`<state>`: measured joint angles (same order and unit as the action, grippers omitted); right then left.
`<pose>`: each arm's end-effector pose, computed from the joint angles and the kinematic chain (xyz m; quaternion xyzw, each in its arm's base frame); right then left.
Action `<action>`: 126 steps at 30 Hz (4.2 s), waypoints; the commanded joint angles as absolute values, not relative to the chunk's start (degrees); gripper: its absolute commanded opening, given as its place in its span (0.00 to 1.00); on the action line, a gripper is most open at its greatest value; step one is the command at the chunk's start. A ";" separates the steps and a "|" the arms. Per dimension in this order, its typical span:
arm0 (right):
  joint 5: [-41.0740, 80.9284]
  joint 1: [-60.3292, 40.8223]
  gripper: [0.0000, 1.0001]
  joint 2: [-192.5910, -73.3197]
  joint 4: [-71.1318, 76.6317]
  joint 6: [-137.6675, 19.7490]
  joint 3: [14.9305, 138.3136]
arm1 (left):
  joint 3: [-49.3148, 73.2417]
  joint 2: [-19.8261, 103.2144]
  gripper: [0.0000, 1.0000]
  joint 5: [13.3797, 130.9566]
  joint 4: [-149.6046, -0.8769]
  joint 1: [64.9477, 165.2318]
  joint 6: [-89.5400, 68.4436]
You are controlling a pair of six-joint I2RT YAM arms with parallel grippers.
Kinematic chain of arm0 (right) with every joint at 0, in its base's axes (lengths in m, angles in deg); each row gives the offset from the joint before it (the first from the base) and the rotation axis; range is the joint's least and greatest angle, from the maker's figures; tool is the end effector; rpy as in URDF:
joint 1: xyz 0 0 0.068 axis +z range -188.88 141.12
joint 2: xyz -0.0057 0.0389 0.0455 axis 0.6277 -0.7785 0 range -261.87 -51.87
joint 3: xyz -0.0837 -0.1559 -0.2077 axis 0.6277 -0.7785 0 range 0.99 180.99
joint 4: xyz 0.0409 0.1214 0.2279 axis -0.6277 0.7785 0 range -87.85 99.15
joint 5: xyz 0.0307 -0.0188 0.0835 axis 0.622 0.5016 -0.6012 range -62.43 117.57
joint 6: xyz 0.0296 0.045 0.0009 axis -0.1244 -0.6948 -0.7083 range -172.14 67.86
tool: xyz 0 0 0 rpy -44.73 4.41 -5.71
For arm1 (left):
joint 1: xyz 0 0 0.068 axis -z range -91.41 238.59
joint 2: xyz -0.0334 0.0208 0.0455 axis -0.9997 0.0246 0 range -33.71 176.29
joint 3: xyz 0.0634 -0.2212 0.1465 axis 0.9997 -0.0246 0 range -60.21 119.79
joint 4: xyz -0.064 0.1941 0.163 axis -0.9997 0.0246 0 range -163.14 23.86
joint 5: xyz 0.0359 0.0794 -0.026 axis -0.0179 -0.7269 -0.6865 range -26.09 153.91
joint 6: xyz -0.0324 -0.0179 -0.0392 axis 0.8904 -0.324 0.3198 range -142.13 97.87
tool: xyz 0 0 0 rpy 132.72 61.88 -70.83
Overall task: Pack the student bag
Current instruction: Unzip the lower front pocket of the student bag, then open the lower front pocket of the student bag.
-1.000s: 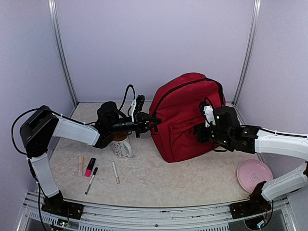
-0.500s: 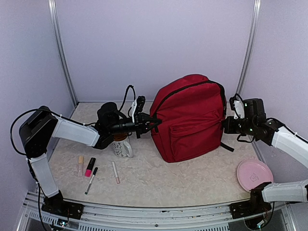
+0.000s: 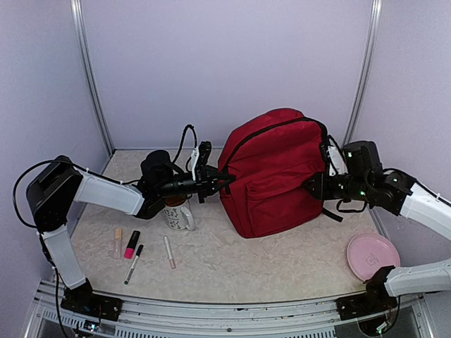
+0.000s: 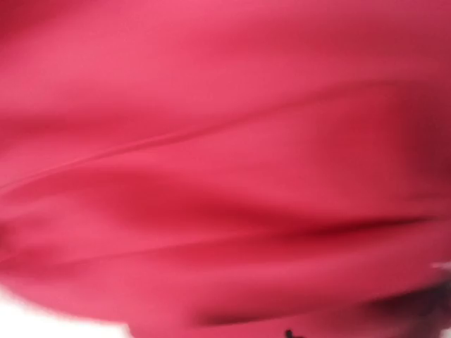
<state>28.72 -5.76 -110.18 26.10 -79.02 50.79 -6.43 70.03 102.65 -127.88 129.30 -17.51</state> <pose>0.1888 0.1223 0.3025 -0.0429 0.8754 0.2330 0.4213 0.2792 -0.2698 0.2294 0.4299 0.5317 -0.4748 0.5541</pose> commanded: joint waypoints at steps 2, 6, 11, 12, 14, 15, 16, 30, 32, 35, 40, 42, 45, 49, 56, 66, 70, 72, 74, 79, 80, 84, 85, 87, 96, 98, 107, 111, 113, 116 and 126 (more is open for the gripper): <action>29.55 2.49 0.39 -113.95 25.68 -72.69 53.91 | -6.60 67.71 0.00 102.98 -130.88 129.50 -18.74; 20.52 4.56 0.35 -121.01 23.87 -67.86 54.91 | -6.51 67.76 0.00 102.71 -130.58 129.55 -18.95; 16.50 5.15 0.29 -126.69 20.17 -63.28 57.72 | -6.50 67.65 0.00 102.80 -129.94 129.79 -19.64; 17.67 5.14 0.29 -127.30 19.75 -62.61 58.69 | -6.50 67.61 0.00 102.74 -129.77 129.83 -19.81; 20.92 5.02 0.28 -128.68 19.71 -60.87 61.19 | -6.50 67.57 0.00 102.81 -129.66 129.81 -19.97; 22.22 4.78 0.28 -129.40 19.92 -59.87 62.45 | -6.50 67.60 0.00 102.86 -129.65 129.89 -20.01; 23.43 4.49 0.28 -130.15 20.23 -59.09 63.88 | -6.50 67.50 0.00 102.91 -129.60 129.90 -20.05; 32.94 2.38 0.26 -140.52 29.24 -57.92 72.48 | -6.52 67.38 0.00 102.72 -129.04 130.07 -20.75; 34.48 1.86 0.28 -140.49 30.58 -58.47 71.13 | -6.50 67.39 0.00 102.84 -129.04 130.07 -20.87; 32.03 1.29 0.30 -140.33 33.96 -57.89 70.41 | -6.53 67.41 0.00 102.77 -128.82 130.16 -21.14; 16.95 1.78 0.35 -136.09 36.89 -51.92 66.60 | -6.42 67.43 0.00 102.56 -128.62 130.23 -21.31; 14.54 2.03 0.36 -134.37 39.08 -50.95 66.37 | -6.26 67.45 0.00 102.57 -128.52 130.25 -21.34; 13.67 2.69 0.39 -131.94 41.94 -48.97 67.09 | -6.11 67.57 0.00 102.40 -128.27 130.37 -21.48; 16.64 3.56 0.44 -125.23 36.79 -41.56 65.22 | -5.99 67.64 0.00 102.28 -127.93 130.42 -21.59; 14.62 3.39 0.46 -122.31 29.80 -19.01 60.83 | -5.57 67.76 0.00 102.15 -126.83 130.51 -22.15; 11.41 3.39 0.65 -126.02 34.85 0.87 59.17 | -5.28 67.71 0.00 102.35 -125.96 130.54 -22.52; 17.14 1.86 0.65 -127.79 29.63 4.31 57.67 | -5.30 67.70 0.00 102.23 -125.80 130.55 -22.74; 18.20 0.46 0.66 -127.54 26.04 5.57 57.60 | -5.29 67.71 0.00 102.31 -125.79 130.59 -22.86; 18.89 -0.46 0.69 -127.30 23.05 6.80 58.20 | -5.28 67.72 0.00 102.40 -125.86 130.60 -22.83; 21.26 -1.24 0.73 -129.24 22.15 8.94 62.13 | -5.23 67.81 0.00 102.40 -125.75 130.60 -23.00; 22.25 -1.34 0.73 -129.75 22.23 9.63 62.68 | -5.26 67.75 0.00 102.34 -125.77 130.60 -23.06; 21.99 -2.06 0.73 -131.04 25.67 10.74 65.21 | -5.45 67.52 0.00 101.59 -125.71 130.68 -23.18; 21.74 -2.24 0.73 -131.47 26.39 10.70 65.78 | -5.45 67.61 0.00 101.65 -125.65 130.73 -23.26; 21.85 -2.40 0.73 -132.57 28.21 11.25 66.65 | -5.36 67.57 0.00 101.72 -125.46 130.69 -23.35; 21.28 -2.32 0.68 -140.49 38.42 13.13 71.99 | -5.45 67.37 0.00 101.48 -125.11 130.87 -24.07; 21.24 -2.32 0.68 -141.42 38.30 13.32 71.66 | -5.37 67.43 0.00 101.58 -125.03 130.94 -24.19; 19.51 0.32 0.63 -148.03 41.19 11.05 72.40 | -5.36 67.42 0.00 101.44 -124.54 131.21 -24.85; 16.54 0.93 0.47 -147.52 44.51 8.84 73.55 | -5.41 67.38 0.00 101.39 -124.43 131.24 -25.05; 16.76 1.69 0.39 -146.80 47.18 7.60 73.48 | -5.30 67.43 0.00 101.35 -124.38 131.22 -25.10; 18.94 3.21 0.36 -145.00 50.85 4.47 72.36 | -5.27 67.38 0.00 101.35 -124.39 131.22 -25.03; 20.43 9.20 0.38 -136.52 59.44 -4.68 70.58 | -5.20 67.36 0.00 101.40 -124.33 131.22 -25.12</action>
<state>21.59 6.61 -139.51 52.33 0.43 70.53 -6.38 69.20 101.14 -123.97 131.24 -24.08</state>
